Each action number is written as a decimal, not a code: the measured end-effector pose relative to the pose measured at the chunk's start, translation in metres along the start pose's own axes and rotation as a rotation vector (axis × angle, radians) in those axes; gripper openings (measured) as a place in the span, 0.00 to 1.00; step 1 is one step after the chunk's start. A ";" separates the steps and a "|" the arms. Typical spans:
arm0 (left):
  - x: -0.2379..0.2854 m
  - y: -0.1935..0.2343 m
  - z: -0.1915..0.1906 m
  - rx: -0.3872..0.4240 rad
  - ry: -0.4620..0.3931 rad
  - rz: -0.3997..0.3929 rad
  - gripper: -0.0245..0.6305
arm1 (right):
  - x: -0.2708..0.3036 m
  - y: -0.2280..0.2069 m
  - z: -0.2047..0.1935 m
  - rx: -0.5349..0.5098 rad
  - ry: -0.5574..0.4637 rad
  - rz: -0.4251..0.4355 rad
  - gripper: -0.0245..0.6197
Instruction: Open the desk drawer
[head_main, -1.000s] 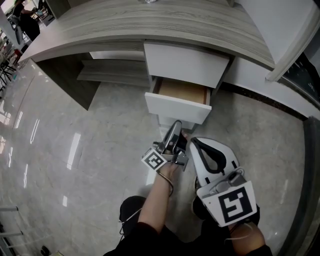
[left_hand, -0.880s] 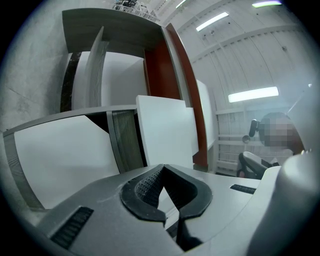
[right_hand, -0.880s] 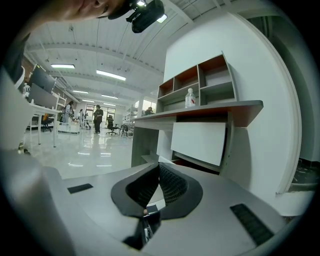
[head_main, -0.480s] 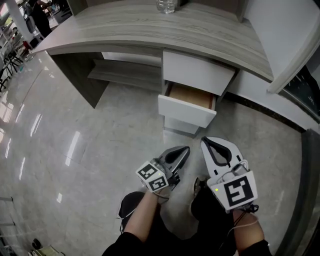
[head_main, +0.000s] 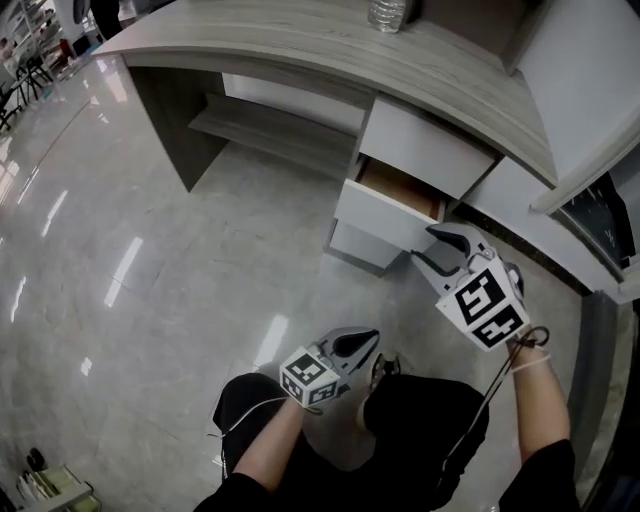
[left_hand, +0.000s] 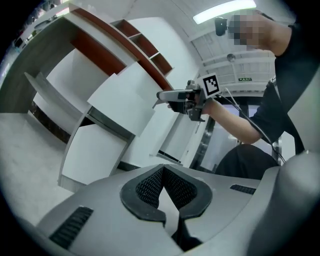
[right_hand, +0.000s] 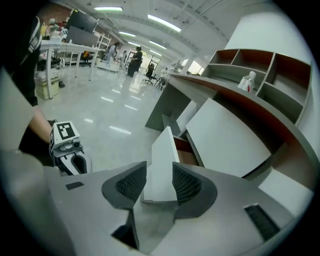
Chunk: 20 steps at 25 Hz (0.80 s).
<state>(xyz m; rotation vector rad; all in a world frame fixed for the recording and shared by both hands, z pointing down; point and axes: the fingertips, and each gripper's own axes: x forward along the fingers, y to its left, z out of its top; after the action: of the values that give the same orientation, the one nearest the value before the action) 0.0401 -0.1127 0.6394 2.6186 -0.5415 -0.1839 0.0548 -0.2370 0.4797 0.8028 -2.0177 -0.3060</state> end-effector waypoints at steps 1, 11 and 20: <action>-0.001 -0.001 -0.003 -0.007 0.002 0.001 0.04 | 0.003 -0.006 0.000 -0.026 0.026 0.001 0.26; -0.005 -0.010 -0.017 0.017 0.023 -0.010 0.04 | 0.040 -0.041 -0.013 -0.184 0.287 0.102 0.16; -0.010 -0.007 -0.016 -0.009 0.014 -0.008 0.04 | 0.058 -0.035 -0.028 -0.153 0.336 0.173 0.21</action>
<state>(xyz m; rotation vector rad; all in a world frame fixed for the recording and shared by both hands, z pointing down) 0.0374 -0.0959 0.6508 2.6120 -0.5249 -0.1701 0.0713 -0.2988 0.5161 0.5397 -1.7110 -0.2080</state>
